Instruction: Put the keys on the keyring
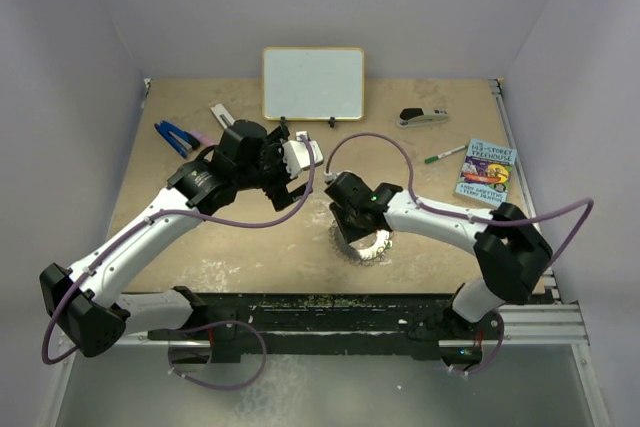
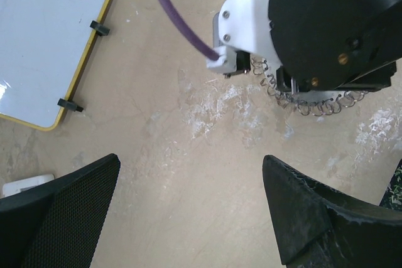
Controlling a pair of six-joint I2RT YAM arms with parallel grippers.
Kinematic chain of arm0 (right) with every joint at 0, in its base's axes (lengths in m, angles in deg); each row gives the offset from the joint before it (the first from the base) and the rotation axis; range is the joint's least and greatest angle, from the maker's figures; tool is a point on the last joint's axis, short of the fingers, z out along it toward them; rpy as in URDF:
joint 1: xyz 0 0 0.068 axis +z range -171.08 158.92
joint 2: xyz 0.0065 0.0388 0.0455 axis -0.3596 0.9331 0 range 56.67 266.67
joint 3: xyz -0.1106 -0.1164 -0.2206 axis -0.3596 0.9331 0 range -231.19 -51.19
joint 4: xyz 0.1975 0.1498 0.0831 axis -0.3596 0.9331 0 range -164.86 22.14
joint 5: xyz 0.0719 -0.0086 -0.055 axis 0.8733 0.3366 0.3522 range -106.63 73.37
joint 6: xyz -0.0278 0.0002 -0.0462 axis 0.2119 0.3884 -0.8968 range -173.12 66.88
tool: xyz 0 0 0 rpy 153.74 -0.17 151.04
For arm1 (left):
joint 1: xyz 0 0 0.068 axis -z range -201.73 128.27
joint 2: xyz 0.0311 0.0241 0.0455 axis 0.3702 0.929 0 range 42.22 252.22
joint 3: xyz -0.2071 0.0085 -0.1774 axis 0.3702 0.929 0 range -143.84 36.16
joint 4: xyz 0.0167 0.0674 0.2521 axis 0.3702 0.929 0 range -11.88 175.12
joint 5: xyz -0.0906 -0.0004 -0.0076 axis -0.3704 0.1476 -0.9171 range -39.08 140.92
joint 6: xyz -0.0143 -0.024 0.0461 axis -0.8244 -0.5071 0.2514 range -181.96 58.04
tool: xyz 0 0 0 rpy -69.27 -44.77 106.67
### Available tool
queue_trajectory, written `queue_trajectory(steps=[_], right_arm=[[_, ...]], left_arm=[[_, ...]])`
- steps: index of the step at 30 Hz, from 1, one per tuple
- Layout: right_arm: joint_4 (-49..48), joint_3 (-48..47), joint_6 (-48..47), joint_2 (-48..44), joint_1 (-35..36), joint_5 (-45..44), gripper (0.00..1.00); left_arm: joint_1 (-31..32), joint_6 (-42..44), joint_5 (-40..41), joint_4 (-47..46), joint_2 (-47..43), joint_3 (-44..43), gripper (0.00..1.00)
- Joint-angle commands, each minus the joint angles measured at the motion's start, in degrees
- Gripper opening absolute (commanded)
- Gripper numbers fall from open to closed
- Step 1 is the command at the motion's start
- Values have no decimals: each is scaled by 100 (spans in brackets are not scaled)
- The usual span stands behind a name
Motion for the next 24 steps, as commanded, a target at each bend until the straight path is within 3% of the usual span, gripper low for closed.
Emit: queue_trajectory(steps=[1,7,24], right_arm=[[721,302,770,-597,49,-226,32],[791,583,1065,-1003,157,-207,31],[422,738,1342,-603,541,-169,33]], left_arm=[[-47,-102,-158,-301,-167,-86,98],[-40,-85,-203,-326,-173,-77,98],[-52,-41,-243,-311,-198,-103,98]])
